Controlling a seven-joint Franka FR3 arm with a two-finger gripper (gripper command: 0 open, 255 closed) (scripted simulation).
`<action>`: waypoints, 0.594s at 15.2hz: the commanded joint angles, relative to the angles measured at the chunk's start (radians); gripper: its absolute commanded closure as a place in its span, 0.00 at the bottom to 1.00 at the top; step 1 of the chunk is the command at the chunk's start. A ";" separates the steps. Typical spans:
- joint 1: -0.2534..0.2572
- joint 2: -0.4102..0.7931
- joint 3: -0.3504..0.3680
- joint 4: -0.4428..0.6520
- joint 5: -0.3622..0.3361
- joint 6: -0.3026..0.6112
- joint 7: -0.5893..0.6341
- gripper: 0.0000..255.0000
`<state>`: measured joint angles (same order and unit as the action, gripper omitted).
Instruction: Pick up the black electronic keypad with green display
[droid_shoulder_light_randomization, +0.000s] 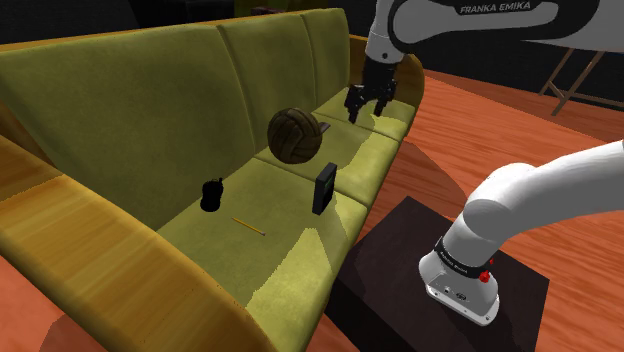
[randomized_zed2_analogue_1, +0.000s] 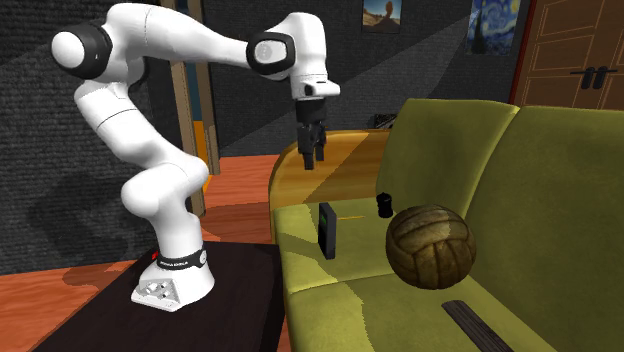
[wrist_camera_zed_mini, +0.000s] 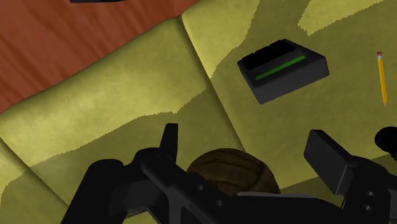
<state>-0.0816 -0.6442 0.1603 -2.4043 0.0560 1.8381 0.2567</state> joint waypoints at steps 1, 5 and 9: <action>-0.019 0.058 0.025 -0.010 0.022 0.042 0.089 0.00; -0.048 0.172 0.073 -0.032 0.067 0.129 0.256 0.00; -0.072 0.301 0.113 -0.038 0.108 0.223 0.418 0.00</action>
<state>-0.1460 -0.3800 0.2653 -2.4498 0.1552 2.0412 0.6306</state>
